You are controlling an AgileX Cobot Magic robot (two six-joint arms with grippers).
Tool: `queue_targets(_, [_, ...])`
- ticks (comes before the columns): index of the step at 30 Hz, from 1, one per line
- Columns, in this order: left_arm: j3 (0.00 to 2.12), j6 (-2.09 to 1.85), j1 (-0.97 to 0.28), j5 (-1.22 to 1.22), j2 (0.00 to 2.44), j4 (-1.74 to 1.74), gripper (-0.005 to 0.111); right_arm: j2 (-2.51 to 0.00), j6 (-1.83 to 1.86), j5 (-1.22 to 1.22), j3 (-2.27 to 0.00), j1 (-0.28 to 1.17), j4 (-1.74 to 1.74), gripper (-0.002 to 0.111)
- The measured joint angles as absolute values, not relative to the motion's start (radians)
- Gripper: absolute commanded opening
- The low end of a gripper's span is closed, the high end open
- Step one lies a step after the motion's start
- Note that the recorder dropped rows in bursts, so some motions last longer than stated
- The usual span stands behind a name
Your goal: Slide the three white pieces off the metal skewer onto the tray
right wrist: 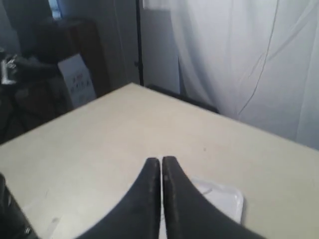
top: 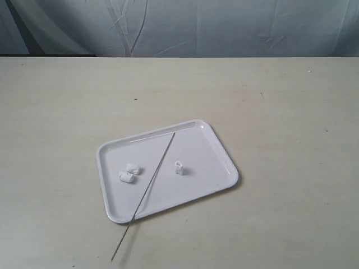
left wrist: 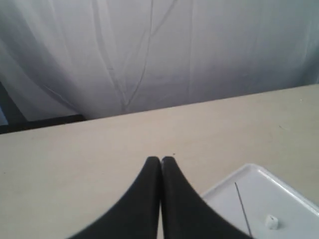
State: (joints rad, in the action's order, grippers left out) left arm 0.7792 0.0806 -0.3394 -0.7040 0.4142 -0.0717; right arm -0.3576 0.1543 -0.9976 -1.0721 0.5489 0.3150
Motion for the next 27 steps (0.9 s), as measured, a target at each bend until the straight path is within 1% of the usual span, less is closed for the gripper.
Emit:
queue_targets(4, [0.774,0.15,-0.339,-0.777,0.27,-0.174,0.0,-0.304,0.154,-0.752,-0.877,0.549,0.309,-0.001])
queue_targets(8, [0.716,0.233,-0.339,-0.794,0.221,-0.267,0.0,-0.294,0.157,-0.491,-0.615,0.549,0.262,-0.001])
queue_targets(12, [0.635,0.257,-0.339,-0.668,0.221,-0.315,0.0,-0.321,0.158,-0.122,-0.387,0.549,0.183,-0.001])
queue_targets(15, [0.563,0.259,-0.339,-0.55,0.229,-0.363,0.0,-0.361,0.202,0.07,-0.287,0.549,0.168,-0.001])
queue_targets(20, [0.473,0.261,-0.339,-0.527,0.274,-0.39,0.0,-0.46,0.372,0.134,-0.226,0.549,0.302,-0.001])
queue_targets(27, [0.463,0.261,-0.339,-0.646,0.283,-0.31,0.0,-0.493,0.408,0.143,-0.221,0.549,0.431,-0.001])
